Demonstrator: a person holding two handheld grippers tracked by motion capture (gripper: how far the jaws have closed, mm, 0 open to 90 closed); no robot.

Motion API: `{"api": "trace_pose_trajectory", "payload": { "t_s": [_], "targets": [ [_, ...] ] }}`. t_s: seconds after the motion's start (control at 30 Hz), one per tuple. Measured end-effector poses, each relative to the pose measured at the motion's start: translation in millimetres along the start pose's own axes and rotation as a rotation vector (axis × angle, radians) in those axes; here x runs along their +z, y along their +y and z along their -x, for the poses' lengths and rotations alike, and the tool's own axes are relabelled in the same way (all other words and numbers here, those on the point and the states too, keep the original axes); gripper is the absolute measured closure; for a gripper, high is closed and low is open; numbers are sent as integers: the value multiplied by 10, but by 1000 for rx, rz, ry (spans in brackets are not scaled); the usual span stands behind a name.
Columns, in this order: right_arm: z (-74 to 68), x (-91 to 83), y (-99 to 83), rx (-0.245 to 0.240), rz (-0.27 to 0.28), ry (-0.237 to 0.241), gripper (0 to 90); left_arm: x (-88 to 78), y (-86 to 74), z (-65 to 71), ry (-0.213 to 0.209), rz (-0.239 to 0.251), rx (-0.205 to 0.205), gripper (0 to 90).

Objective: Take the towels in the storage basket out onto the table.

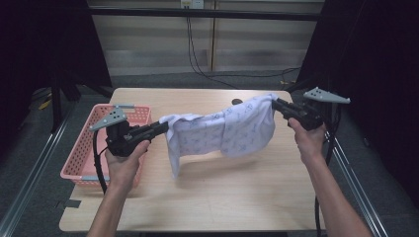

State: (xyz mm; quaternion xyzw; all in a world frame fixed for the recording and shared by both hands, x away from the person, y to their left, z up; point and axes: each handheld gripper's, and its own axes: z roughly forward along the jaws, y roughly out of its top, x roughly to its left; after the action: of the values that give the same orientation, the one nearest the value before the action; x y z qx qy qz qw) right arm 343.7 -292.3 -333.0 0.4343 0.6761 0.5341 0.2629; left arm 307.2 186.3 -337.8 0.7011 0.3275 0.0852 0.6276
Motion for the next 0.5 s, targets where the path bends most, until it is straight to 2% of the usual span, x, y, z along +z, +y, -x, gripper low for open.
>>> {"api": "trace_pose_trajectory", "payload": {
  "t_s": [0.07,0.1,0.17,0.2,0.27,0.3,0.33,0.4,0.5],
  "targets": [
    [25,79,59,-21,-23,4,792,71,-58,-16,-1,-34,-2,836],
    [35,135,47,-30,-43,12,779,137,-129,-57,3,-67,-14,834],
    [63,276,-70,-30,-99,25,727,261,-300,-149,0,-120,-71,830],
    [69,357,-185,-45,-136,12,697,305,-369,-176,3,-145,-80,831],
    [74,435,-377,-20,-155,30,602,422,-568,-235,26,-221,-89,830],
    [68,452,-466,-9,-162,29,582,462,-643,-262,30,-241,-103,820],
    [57,470,-547,-4,-173,36,555,491,-700,-285,39,-259,-113,787],
    [3,492,-695,8,-195,82,543,519,-762,-322,40,-286,-114,762],
    [-151,527,-883,-8,-238,142,537,516,-757,-279,47,-274,-88,601]
  ]
}}
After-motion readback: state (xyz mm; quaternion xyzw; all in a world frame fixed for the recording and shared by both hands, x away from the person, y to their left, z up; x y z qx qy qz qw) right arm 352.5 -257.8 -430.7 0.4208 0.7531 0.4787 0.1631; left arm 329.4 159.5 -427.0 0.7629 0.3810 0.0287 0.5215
